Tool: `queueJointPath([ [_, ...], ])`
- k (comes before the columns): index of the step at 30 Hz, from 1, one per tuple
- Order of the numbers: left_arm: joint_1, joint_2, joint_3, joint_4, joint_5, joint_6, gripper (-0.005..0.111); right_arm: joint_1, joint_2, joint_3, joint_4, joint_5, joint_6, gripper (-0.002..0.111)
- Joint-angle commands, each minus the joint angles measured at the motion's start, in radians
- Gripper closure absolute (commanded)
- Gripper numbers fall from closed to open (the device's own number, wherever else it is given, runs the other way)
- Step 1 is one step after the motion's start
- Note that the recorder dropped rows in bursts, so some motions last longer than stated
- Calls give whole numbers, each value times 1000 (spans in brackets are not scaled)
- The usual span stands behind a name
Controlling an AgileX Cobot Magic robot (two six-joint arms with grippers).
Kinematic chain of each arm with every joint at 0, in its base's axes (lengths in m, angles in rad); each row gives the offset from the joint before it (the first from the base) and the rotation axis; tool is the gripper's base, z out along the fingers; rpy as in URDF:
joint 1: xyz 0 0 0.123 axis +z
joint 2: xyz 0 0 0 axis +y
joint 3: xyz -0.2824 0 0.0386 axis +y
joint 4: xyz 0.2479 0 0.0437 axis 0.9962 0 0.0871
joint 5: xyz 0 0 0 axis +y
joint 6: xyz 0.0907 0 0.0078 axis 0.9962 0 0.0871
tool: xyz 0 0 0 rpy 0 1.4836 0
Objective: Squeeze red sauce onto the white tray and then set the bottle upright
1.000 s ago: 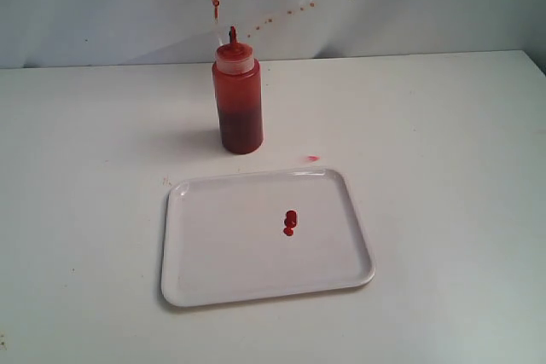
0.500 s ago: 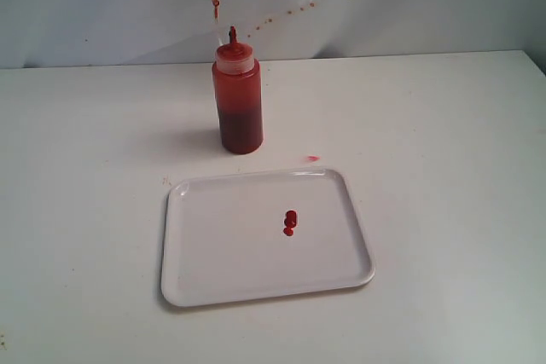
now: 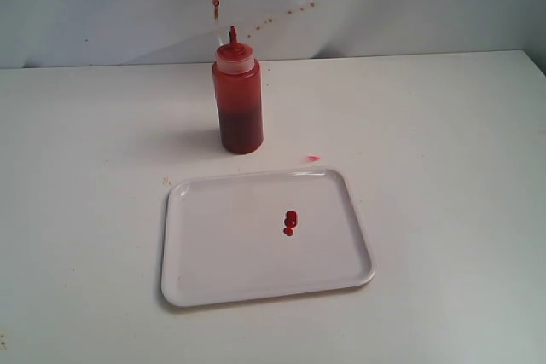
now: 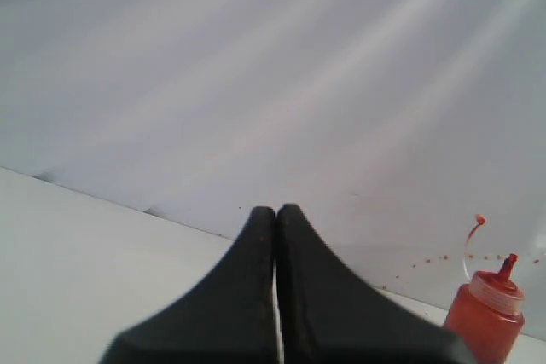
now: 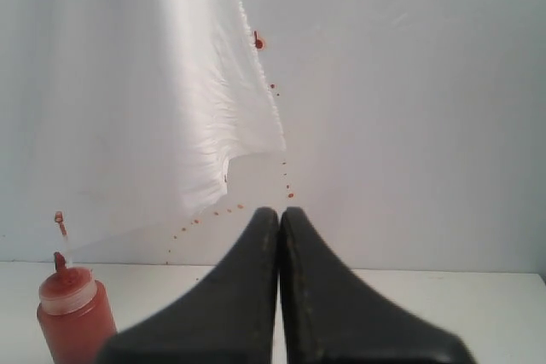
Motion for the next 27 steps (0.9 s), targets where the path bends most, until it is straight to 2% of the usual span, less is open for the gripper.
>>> queueJointPath([
  [1, 24, -59, 38, 2, -18, -9, 107, -4, -6, 5, 1, 7, 3, 108],
  [10, 24, -59, 38, 30, -134, -3, 107, -4, -6, 5, 1, 7, 3, 108],
  [12, 24, -59, 38, 8, -151, 62, 107, -4, -6, 5, 1, 7, 3, 108],
  [13, 24, -59, 40, -74, -144, 167, 107, -4, -6, 5, 1, 7, 3, 108],
  [14, 24, -59, 44, -242, -122, 310, 107, -4, -6, 5, 1, 7, 3, 108],
  [16, 24, -59, 44, -707, -18, 817, 107, -4, -6, 5, 1, 7, 1, 108],
  [17, 24, -59, 44, -888, 33, 1070, 107, -4, -6, 5, 1, 7, 1, 108],
  [18, 24, -59, 46, -1008, 77, 1265, 107, -4, -6, 5, 1, 7, 1, 108],
  [19, 24, -59, 50, -1048, 101, 1354, 107, -4, -6, 5, 1, 7, 1, 108],
  [21, 24, -59, 66, -1032, 129, 1367, 107, -4, -6, 5, 1, 7, 1, 108],
  [27, 24, -59, 125, -991, 138, 1271, 107, -4, -6, 5, 1, 7, 1, 108],
])
